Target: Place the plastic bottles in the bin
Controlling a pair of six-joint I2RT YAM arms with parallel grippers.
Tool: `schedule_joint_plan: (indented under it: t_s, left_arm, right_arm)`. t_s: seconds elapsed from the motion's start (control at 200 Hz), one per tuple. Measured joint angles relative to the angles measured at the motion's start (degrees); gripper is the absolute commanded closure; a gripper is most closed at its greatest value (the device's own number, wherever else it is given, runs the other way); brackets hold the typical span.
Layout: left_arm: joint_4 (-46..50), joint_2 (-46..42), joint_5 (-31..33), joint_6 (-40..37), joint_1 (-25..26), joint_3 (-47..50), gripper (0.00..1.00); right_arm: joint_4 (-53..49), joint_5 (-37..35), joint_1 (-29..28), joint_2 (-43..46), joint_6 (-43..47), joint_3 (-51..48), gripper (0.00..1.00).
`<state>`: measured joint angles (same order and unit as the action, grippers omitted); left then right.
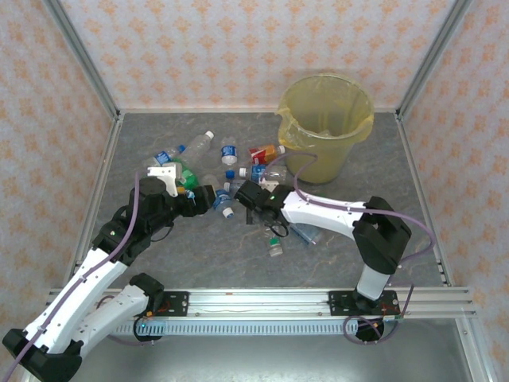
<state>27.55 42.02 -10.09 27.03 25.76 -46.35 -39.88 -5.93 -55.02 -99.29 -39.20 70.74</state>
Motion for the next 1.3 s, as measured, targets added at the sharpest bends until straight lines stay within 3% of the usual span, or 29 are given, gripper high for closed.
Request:
schedule_joint_plan:
  t_s: [0.506, 0.801, 0.936, 1.296]
  left_arm:
    - [-0.1, 0.9, -0.2, -0.1, 0.0, -0.5, 0.01]
    - [-0.4, 2.1, -0.5, -1.6, 0.0, -1.6, 0.01]
    - [-0.4, 2.8, -0.7, -1.9, 0.0, -1.7, 0.01]
    - [-1.8, 4.9, -0.9, -3.1, 0.0, -4.7, 0.01]
  right_arm:
    - [1.4, 3.2, 1.4, -5.0, 4.4, 0.0, 0.27]
    - [2.8, 4.5, 1.4, -7.5, 4.8, 0.0, 0.24]
    - [3.0, 4.5, 1.4, -8.5, 4.9, 0.0, 0.35]
    - [0.8, 2.3, 1.4, -8.0, 4.8, 6.6, 0.40]
